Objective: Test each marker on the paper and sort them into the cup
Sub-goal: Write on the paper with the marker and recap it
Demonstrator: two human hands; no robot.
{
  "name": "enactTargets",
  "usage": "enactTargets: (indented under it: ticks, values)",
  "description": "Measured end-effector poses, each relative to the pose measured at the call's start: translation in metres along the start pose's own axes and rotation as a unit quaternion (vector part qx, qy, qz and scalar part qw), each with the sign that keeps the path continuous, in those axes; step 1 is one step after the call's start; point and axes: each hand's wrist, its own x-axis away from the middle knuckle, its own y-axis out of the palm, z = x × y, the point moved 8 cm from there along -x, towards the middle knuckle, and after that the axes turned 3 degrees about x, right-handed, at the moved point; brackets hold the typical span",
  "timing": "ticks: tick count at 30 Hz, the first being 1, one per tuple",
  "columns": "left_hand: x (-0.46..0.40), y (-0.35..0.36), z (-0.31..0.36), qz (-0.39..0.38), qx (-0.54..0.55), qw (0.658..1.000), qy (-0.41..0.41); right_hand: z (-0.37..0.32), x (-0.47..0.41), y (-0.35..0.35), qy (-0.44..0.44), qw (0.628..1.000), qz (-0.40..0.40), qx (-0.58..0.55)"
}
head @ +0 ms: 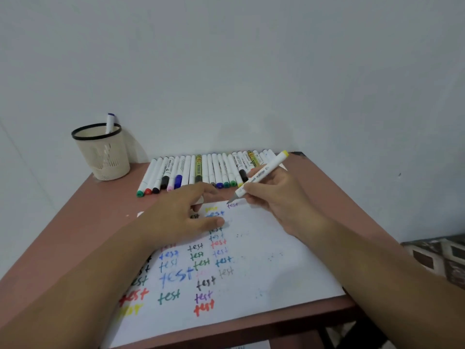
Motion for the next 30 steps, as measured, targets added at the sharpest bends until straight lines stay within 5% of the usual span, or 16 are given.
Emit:
enactTargets:
  ticks: [30]
  values:
    - [-0.002,-0.001,-0.019,0.046,0.070,0.996,-0.017,0.007,-0.007,-0.004,-0.042,0.992,0.004,0.121]
